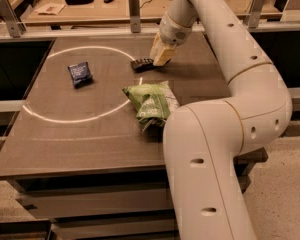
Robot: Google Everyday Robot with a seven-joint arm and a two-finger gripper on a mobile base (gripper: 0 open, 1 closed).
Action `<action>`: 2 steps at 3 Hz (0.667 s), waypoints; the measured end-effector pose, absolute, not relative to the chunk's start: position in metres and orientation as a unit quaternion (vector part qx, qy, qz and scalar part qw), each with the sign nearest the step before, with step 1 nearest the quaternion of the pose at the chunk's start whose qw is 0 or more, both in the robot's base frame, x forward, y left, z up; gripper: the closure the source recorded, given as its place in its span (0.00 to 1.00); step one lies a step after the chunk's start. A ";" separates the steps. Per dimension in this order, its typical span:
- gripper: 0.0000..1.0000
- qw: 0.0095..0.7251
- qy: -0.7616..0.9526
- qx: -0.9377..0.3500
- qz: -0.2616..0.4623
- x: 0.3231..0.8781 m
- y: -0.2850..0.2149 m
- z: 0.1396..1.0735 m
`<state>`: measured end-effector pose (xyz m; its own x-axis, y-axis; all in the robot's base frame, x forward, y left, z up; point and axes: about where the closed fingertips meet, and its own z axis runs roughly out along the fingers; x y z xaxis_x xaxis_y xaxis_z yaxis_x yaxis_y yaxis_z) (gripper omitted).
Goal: Move rxbar chocolate near green jalapeno chip bag
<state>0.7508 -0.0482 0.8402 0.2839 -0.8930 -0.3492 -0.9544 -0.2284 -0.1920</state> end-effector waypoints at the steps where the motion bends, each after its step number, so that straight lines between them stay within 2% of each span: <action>1: 1.00 0.212 0.602 -0.761 0.117 0.739 -0.058 0.851; 2: 1.00 0.229 0.606 -0.749 0.138 0.726 -0.069 0.868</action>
Offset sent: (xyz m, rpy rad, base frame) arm -0.0995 -0.0752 0.0607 0.0759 0.3208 0.0561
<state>0.7255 -0.0687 0.8682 0.2282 -0.8445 -0.4844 -0.9710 -0.1610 -0.1768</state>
